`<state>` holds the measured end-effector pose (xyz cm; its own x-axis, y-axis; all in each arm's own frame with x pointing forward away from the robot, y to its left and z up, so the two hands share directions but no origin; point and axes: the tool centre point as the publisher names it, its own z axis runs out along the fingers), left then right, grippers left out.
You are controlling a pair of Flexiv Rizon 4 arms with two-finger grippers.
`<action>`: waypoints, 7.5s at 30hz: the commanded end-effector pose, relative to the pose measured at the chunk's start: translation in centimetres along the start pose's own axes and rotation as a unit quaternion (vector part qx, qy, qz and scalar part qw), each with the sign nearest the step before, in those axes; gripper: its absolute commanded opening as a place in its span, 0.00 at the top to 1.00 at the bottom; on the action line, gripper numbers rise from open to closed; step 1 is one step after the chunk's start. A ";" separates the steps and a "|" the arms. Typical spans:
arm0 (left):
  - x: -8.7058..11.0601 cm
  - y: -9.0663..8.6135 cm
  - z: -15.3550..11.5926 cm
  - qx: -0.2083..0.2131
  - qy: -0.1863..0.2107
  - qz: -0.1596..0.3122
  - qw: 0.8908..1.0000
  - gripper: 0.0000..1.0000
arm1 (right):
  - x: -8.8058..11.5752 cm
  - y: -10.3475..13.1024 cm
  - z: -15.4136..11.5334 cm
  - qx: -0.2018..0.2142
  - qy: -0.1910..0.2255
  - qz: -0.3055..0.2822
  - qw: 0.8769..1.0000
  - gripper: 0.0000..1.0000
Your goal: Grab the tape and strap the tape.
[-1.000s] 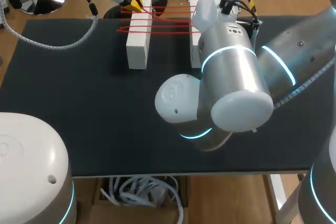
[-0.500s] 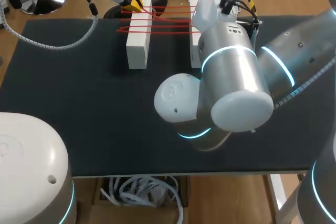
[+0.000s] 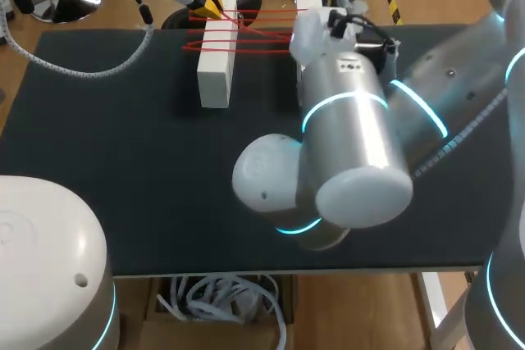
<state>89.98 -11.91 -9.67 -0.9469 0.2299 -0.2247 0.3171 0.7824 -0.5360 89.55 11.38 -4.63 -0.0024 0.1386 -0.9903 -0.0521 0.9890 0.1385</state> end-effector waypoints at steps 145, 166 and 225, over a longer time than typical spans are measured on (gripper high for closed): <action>-1.1 0.2 0.1 0.001 -0.010 -0.090 0.996 1.00 | 3.7 8.2 2.9 -0.035 -0.013 -0.134 0.990 1.00; -1.1 0.2 0.1 0.001 -0.010 -0.090 0.996 1.00 | 4.2 9.2 3.1 -0.041 -0.012 -0.136 0.990 1.00; -1.1 0.2 0.1 0.001 -0.010 -0.090 0.996 1.00 | 5.5 13.4 3.2 -0.075 -0.015 -0.134 0.988 1.00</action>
<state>91.10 -12.02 -9.60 -0.9871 0.0758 -0.1412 0.1438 0.8079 -0.5714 92.04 25.65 -8.36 0.0662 -0.1222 -0.9903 -0.1953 0.9717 -0.1330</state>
